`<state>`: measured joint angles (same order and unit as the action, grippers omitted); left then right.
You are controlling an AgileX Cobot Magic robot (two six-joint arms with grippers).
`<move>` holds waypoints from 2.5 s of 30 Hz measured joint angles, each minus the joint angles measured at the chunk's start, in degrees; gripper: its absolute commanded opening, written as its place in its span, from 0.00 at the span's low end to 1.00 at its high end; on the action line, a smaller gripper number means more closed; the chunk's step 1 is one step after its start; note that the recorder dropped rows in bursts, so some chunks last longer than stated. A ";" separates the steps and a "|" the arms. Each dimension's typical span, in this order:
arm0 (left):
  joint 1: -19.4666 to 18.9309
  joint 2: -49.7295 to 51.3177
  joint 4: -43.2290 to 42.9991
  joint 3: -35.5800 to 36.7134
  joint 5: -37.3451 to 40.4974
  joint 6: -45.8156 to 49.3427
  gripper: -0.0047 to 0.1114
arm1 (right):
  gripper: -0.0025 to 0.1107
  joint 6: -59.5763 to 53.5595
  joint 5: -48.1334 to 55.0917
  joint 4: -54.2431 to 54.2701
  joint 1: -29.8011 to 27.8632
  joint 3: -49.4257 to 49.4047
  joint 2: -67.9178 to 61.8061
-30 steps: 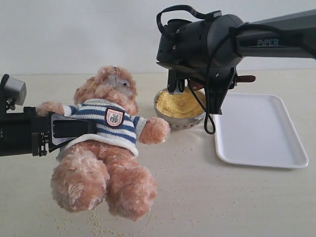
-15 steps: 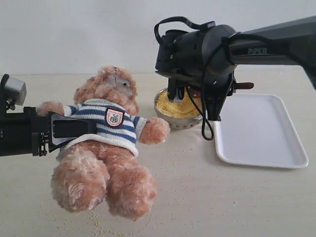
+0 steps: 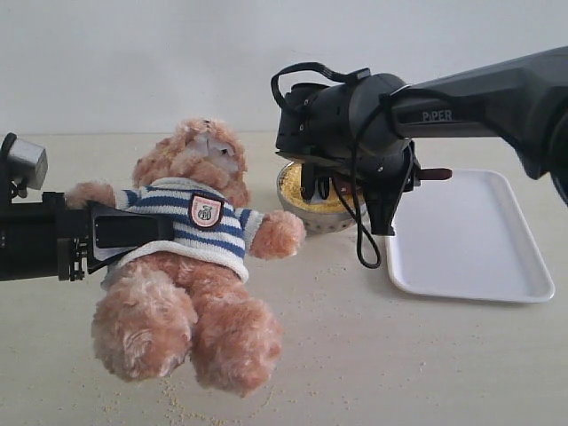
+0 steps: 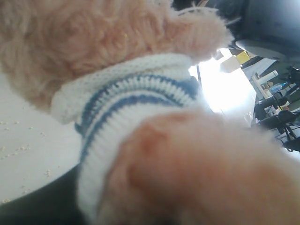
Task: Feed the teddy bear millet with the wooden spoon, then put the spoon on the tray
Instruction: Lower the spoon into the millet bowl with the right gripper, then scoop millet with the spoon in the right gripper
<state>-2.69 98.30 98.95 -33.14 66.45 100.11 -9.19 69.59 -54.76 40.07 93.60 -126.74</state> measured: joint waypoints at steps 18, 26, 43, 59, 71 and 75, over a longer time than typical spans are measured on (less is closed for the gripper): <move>0.00 0.00 0.00 0.00 0.00 0.00 0.08 | 0.02 1.16 -1.50 -11.76 4.30 0.00 -0.12; 0.00 0.00 0.00 0.00 0.00 0.00 0.08 | 0.02 -0.84 -3.17 -12.28 4.42 0.00 -0.97; 0.00 0.00 0.00 0.00 0.00 0.00 0.08 | 0.02 -1.86 -3.64 -2.42 4.42 0.00 -0.97; 0.00 0.00 0.00 0.00 0.00 0.00 0.08 | 0.02 2.40 -3.19 -0.41 4.51 0.00 -0.10; 0.00 0.00 0.00 0.00 0.00 0.00 0.08 | 0.02 4.07 -1.64 4.35 2.03 0.00 0.04; 0.00 0.00 0.00 0.00 0.00 0.00 0.08 | 0.02 4.36 -2.44 6.09 1.42 0.00 1.65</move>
<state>-2.69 98.30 98.95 -33.14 66.45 100.11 -4.83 67.15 -48.67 41.48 93.60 -125.10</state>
